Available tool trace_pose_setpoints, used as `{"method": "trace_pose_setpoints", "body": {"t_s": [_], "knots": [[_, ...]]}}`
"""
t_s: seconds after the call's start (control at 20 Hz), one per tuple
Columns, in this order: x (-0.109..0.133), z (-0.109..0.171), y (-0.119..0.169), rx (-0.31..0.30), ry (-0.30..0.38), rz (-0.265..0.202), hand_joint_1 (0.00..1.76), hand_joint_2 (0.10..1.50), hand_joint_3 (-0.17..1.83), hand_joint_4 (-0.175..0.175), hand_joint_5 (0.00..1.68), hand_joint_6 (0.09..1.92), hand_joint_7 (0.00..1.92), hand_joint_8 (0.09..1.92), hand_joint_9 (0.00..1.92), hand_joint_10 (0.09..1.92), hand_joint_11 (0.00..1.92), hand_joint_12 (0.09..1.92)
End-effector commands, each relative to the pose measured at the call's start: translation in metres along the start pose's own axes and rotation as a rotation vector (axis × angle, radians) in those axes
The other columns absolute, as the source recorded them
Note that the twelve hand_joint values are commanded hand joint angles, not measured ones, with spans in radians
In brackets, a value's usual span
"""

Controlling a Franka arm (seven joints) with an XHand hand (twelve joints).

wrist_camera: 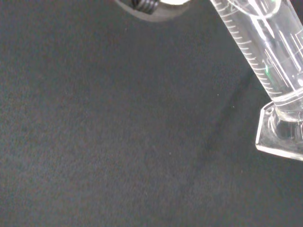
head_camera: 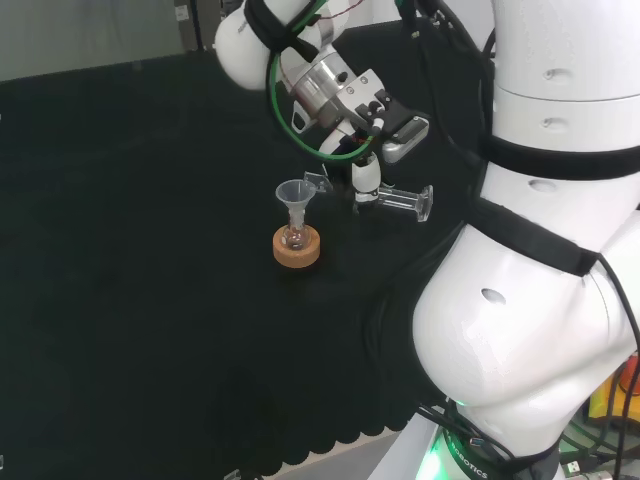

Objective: Pour the water from the graduated cylinder into the round-bottom flask.

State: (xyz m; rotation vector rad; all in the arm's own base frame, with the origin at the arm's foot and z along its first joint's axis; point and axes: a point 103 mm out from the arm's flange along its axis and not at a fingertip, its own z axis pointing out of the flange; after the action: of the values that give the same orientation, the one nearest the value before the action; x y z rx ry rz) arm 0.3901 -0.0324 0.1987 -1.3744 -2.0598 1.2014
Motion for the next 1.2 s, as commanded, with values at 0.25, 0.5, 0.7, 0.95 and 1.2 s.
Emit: {"method": "trace_pose_setpoints", "body": {"t_s": [0.25, 0.5, 0.7, 0.95, 1.2], "knots": [[0.0077, -0.0080, -0.0029, 0.041, -0.033, 0.012, 1.27, 1.10, 0.00, -0.175, 0.99, 0.98, 1.03, 0.96, 1.51, 0.09, 1.29, 0.73], [0.0068, -0.0099, -0.0050, 0.063, -0.041, 0.029, 1.27, 1.10, 0.00, -0.175, 0.99, 0.98, 1.03, 0.96, 1.51, 0.09, 1.29, 0.73], [0.0078, -0.0122, -0.0043, 0.091, -0.052, 0.036, 1.27, 1.10, 0.00, -0.175, 0.99, 0.98, 1.03, 0.96, 1.51, 0.09, 1.29, 0.73], [0.0055, -0.0136, -0.0047, 0.107, -0.031, 0.038, 1.27, 1.10, 0.00, -0.175, 0.99, 0.99, 1.03, 0.97, 1.51, 0.09, 1.29, 0.73], [0.0026, -0.0155, -0.0054, 0.143, -0.035, 0.059, 1.26, 1.10, 0.00, -0.175, 0.99, 0.99, 1.03, 0.97, 1.51, 0.09, 1.29, 0.73]]}}
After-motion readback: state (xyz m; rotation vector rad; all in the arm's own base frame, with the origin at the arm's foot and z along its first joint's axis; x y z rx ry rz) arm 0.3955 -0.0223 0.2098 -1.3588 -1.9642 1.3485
